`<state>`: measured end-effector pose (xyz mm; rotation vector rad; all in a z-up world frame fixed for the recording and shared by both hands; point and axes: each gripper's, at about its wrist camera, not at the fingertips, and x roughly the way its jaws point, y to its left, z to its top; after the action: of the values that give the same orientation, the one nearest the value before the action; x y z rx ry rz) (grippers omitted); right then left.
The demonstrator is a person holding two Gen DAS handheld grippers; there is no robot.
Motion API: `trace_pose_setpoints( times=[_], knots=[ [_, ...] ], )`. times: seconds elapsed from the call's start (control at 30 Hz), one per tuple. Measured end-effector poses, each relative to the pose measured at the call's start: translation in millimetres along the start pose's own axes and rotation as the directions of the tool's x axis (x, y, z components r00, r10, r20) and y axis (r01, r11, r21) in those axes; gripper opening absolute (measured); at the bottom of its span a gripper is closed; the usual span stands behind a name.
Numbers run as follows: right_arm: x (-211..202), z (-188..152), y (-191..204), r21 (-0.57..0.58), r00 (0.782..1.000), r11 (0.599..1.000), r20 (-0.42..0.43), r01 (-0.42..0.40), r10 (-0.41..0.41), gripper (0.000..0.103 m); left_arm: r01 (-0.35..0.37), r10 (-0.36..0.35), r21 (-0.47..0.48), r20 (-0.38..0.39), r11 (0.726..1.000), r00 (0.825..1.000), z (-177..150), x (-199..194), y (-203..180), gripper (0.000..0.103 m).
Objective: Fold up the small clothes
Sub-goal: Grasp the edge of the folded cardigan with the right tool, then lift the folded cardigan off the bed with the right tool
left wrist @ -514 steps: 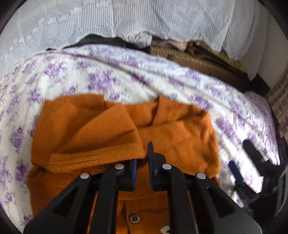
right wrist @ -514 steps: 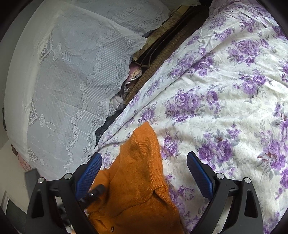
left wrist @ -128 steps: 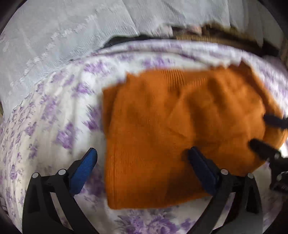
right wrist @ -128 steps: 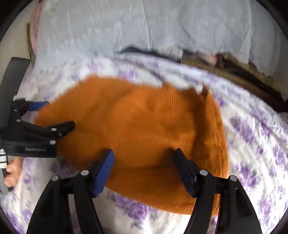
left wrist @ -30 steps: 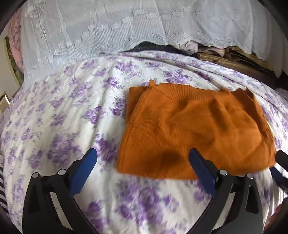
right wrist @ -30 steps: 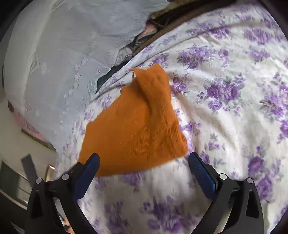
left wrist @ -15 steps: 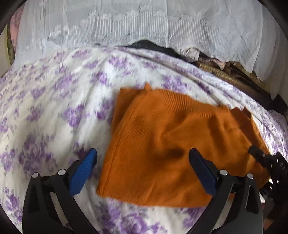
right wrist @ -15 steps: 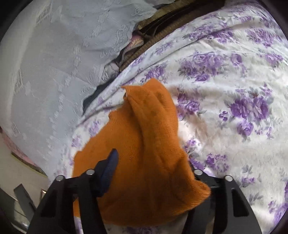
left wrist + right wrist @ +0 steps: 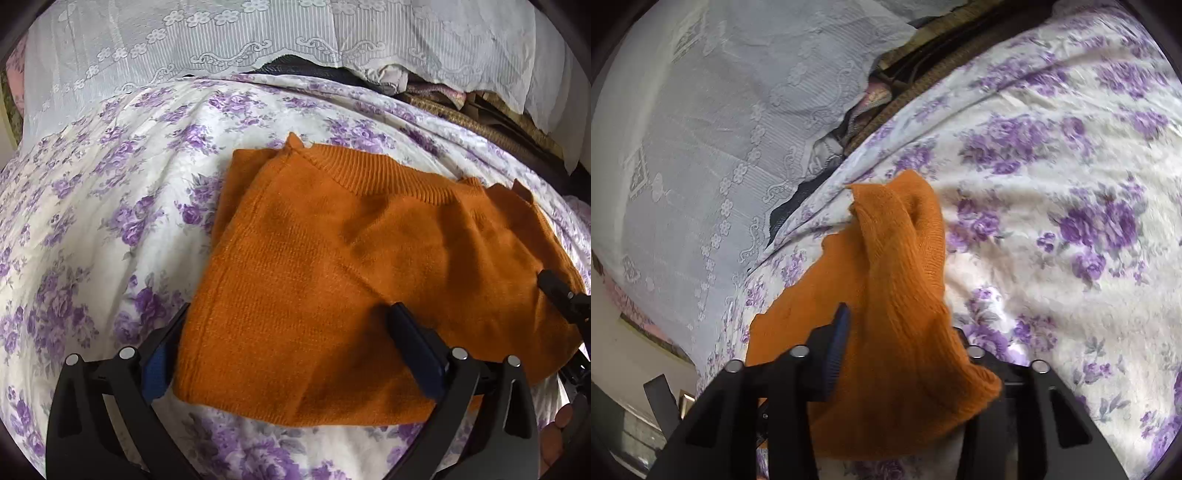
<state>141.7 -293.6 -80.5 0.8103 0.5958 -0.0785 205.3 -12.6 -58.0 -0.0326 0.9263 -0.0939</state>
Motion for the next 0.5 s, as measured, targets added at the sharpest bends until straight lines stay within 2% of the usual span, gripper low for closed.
trace_pose_setpoints(
  times=[0.1, 0.5],
  knots=[
    [-2, 1, 5, -0.023, 1.000, 1.000, 0.015, -0.004, 0.005, 0.030, -0.013, 0.012, 0.008, 0.016, 1.000, 1.000, -1, -4, -1, 0.099],
    [-11, 2, 17, -0.093, 0.999, 0.996, 0.033, -0.007, 0.010, 0.028, -0.055, 0.050, 0.070, 0.076, 0.996, 0.996, -1, -16, -12, 0.099]
  ],
)
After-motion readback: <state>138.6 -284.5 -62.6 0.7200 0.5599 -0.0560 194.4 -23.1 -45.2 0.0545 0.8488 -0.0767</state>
